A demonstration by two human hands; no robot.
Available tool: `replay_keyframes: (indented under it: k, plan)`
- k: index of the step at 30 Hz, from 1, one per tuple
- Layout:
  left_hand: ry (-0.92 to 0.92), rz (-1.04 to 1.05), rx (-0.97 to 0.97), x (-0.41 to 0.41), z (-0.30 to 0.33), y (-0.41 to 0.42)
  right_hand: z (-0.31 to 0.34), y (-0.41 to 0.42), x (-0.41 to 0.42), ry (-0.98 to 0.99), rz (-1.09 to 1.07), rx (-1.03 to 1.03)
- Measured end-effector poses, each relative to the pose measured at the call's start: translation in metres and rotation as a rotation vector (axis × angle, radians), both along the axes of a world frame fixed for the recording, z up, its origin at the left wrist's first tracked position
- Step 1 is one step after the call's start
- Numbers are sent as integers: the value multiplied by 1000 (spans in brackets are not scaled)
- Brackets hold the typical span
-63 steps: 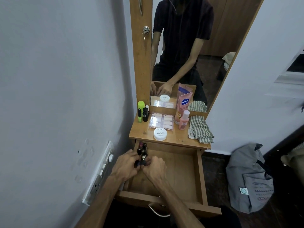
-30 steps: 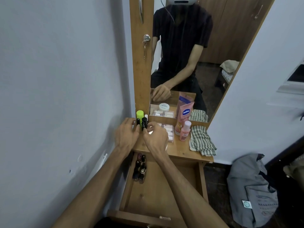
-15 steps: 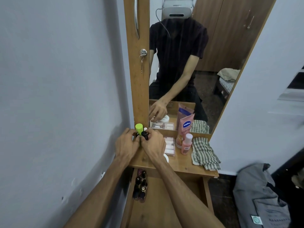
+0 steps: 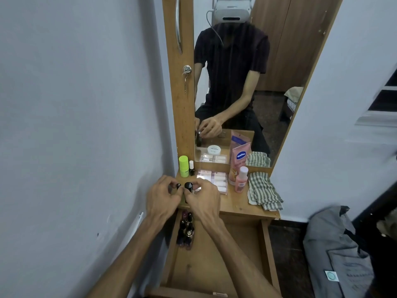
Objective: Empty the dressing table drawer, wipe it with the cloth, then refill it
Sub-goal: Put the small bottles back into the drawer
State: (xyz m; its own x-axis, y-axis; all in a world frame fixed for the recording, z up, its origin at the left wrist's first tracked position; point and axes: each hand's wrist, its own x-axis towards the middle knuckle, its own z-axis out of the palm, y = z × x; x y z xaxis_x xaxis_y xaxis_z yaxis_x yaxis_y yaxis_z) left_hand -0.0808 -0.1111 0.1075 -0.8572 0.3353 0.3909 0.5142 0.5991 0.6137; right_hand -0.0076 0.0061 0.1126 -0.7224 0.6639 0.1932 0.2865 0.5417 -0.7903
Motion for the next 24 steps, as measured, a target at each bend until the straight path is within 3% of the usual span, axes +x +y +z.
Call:
replay_keyframes:
  k: [14, 24]
  plan:
    - [-127, -93, -38, 77, -27, -49, -23, -35, 90, -164, 98, -65]
    - [-227, -116, -253, 94, -54, -58, -53, -48, 107, -357, 115, -85]
